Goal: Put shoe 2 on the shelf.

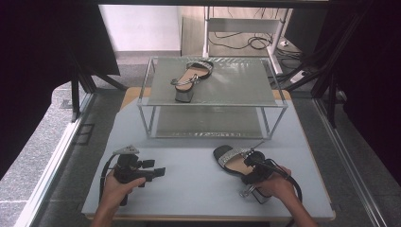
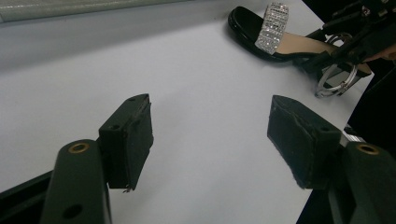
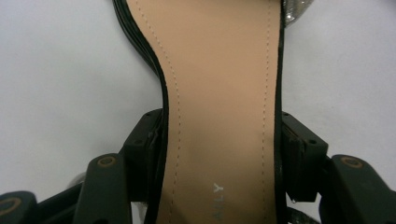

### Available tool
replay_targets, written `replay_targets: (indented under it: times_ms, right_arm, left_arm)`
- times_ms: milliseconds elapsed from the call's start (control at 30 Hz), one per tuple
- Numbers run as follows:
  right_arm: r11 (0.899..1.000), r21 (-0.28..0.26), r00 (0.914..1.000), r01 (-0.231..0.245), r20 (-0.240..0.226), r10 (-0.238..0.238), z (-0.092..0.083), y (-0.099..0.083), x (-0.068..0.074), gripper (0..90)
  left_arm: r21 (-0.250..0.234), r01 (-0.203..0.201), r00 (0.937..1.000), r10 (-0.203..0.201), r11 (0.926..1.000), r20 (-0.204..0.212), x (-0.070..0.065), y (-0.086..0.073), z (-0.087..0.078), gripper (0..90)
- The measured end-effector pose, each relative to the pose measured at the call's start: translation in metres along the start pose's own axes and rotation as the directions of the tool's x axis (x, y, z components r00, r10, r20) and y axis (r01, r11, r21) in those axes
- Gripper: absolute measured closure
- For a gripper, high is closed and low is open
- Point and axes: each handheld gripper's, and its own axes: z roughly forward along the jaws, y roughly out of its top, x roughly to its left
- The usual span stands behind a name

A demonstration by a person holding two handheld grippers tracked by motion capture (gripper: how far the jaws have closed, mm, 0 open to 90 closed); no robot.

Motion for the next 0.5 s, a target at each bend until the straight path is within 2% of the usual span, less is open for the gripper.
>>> replay_targets:
  times_ms: [100,333,500]
  right_arm:
    - [0.999,-0.052,0.9997,-0.012,-0.023,0.01,-0.002,-0.005,-0.005,41.6]
    - [0.993,-0.112,0.9947,-0.032,-0.1,0.02,-0.014,-0.013,-0.01,41.8]
    - [0.98,-0.183,0.9823,-0.072,-0.183,0.038,-0.029,-0.02,-0.014,41.8]
  left_arm:
    - [0.001,0.002,1.0,-0.002,1.0,-0.001,0.0,0.0,0.001,31.6]
    - [0.002,0.004,1.0,-0.004,1.0,-0.008,0.001,0.001,0.001,31.6]
    - [0.004,0.002,1.0,-0.001,1.0,-0.006,0.0,0.001,0.001,31.6]
